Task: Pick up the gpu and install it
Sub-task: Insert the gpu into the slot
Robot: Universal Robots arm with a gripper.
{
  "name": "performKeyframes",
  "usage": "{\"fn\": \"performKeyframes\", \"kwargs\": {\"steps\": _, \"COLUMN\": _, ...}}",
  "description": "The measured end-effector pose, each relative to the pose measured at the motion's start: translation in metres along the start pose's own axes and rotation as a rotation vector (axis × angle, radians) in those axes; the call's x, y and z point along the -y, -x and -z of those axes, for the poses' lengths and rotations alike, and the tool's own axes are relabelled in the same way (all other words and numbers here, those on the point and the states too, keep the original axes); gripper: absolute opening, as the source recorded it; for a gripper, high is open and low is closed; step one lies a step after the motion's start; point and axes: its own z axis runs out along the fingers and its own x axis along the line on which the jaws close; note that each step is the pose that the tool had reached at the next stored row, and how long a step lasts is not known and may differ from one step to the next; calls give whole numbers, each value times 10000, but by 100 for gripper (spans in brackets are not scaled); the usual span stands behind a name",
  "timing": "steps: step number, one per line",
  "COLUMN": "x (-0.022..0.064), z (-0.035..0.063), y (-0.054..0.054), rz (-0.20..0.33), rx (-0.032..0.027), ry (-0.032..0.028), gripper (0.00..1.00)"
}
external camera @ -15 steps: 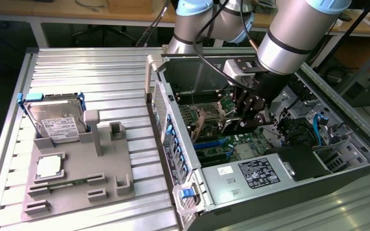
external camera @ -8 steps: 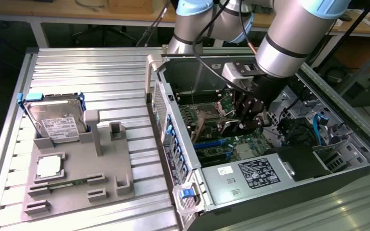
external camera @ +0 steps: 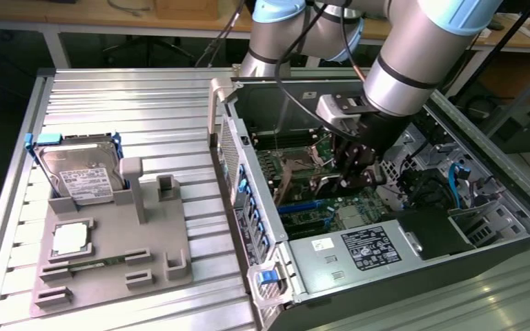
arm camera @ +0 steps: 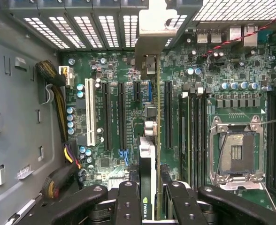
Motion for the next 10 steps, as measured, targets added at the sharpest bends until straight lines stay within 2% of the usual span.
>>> {"fn": "performKeyframes", "kwargs": {"steps": 10, "x": 2, "z": -87, "y": -2, "rz": 0, "rx": -1, "ry": 0, "gripper": 27}}
